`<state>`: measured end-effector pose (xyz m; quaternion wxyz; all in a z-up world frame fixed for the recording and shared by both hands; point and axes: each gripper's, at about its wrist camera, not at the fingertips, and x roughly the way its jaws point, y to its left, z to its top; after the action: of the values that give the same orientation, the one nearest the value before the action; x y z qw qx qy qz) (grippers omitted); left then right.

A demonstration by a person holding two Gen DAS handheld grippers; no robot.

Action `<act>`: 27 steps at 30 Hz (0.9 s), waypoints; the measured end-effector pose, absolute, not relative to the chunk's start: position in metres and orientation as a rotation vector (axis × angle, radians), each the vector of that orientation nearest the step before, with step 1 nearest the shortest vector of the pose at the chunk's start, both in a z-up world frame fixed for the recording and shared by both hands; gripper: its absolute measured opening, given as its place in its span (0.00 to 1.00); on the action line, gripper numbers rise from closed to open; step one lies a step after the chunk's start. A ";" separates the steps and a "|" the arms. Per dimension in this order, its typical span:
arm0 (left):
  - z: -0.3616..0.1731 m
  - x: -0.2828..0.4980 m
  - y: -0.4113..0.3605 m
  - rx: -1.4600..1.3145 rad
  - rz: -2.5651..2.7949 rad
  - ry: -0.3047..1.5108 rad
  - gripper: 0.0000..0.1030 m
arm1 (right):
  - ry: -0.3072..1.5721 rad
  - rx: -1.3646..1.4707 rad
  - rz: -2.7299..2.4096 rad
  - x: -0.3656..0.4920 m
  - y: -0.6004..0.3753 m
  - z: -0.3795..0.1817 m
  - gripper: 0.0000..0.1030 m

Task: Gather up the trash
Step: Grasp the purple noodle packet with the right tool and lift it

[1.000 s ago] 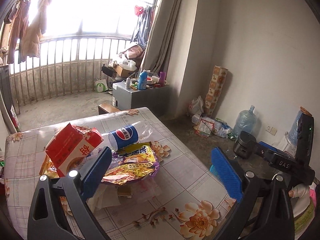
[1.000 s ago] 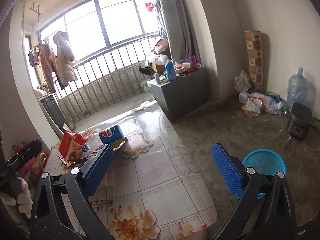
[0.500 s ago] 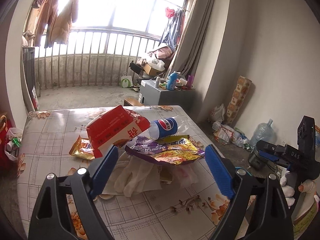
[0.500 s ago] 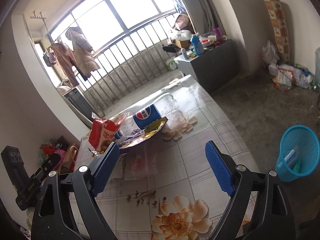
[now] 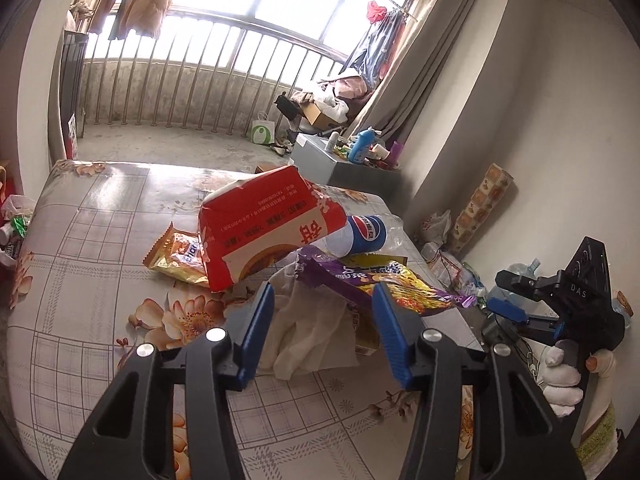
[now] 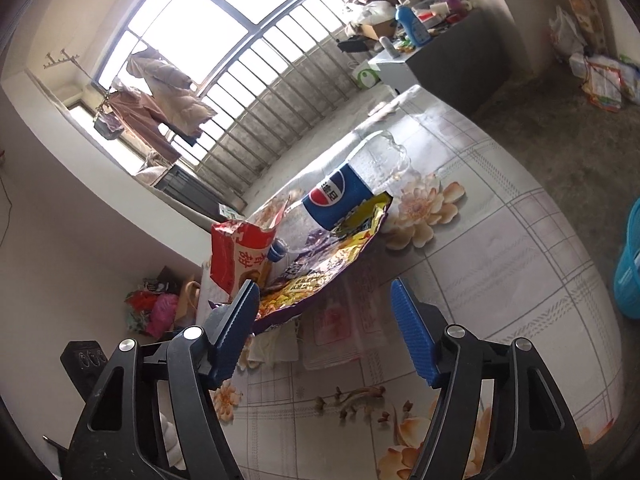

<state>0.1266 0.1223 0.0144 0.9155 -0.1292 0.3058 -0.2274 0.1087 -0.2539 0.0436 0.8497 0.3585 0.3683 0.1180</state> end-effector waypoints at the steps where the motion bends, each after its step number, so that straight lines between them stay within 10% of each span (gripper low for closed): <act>1: 0.015 0.130 0.123 -0.272 -0.475 0.622 0.44 | 0.786 0.786 0.258 0.115 -0.256 0.040 0.59; 9: 0.014 0.159 0.106 -0.269 -0.523 0.619 0.27 | 0.904 0.976 0.349 0.148 -0.256 0.004 0.43; 14: 0.002 0.162 0.094 -0.255 -0.563 0.659 0.19 | 0.962 0.979 0.395 0.148 -0.247 -0.005 0.05; 27: 0.026 0.133 0.077 -0.231 -0.647 0.662 0.16 | 0.873 1.083 0.601 0.096 -0.274 0.012 0.00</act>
<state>0.1331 0.0768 0.0259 0.8884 -0.1110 0.3187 -0.3112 0.0962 -0.2743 0.0123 0.7264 0.4913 0.3959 0.2724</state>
